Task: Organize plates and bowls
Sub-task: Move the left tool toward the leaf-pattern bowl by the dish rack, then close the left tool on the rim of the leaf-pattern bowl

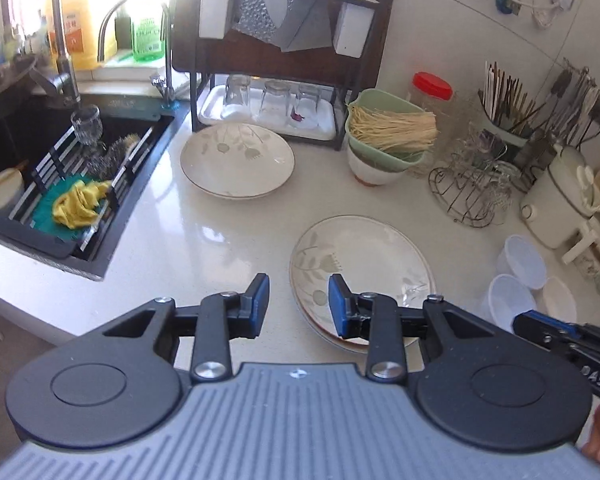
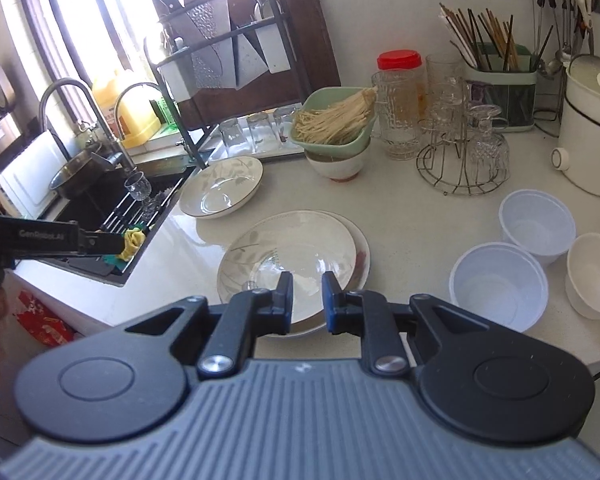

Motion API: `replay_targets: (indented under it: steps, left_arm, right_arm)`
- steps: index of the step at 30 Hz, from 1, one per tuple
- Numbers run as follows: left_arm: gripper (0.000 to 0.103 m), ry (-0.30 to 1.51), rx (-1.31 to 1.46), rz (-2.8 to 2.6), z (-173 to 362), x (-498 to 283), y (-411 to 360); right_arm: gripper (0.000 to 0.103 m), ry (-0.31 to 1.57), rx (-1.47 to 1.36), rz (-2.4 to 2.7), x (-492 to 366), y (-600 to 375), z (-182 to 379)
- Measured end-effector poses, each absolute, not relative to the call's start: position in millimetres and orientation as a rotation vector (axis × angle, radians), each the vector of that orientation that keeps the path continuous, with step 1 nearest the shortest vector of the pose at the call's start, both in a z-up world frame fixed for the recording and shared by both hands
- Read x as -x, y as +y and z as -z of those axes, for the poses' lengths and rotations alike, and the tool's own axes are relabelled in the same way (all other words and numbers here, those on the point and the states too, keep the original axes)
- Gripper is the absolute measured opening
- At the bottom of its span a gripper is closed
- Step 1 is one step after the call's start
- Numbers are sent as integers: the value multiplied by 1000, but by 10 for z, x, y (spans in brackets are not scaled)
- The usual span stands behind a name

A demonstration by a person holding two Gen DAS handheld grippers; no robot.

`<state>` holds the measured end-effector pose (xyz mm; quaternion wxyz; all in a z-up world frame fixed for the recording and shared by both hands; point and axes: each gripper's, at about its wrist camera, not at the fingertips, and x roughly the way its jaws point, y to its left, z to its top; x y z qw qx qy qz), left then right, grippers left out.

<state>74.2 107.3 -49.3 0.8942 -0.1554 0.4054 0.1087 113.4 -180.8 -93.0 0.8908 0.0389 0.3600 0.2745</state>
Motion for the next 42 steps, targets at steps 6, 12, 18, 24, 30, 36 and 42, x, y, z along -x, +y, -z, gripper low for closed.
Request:
replay_targets:
  steps: [6, 12, 18, 24, 30, 36, 42]
  left_arm:
    - [37, 851, 356, -217, 567, -849, 1224]
    - [37, 856, 381, -182, 602, -1082, 1371]
    - [37, 882, 392, -154, 611, -1327, 1573]
    - [39, 893, 394, -138, 655, -1556, 1760]
    - [41, 898, 379, -105, 696, -1790, 1910]
    - [42, 907, 372, -81, 742, -2005, 2113]
    - [42, 917, 368, -62, 789, -2172, 2317]
  right_arm:
    - [19, 745, -96, -551, -1286, -1714, 922]
    - [19, 736, -82, -526, -1430, -1649, 891]
    - [19, 728, -85, -522, -1565, -1479, 871]
    - [19, 729, -74, -531, -1691, -1274, 880]
    - [19, 730, -87, -512, -1823, -1094, 907]
    - [20, 742, -98, -493, -1958, -916, 952]
    - [20, 753, -102, -479, -2064, -730, 971]
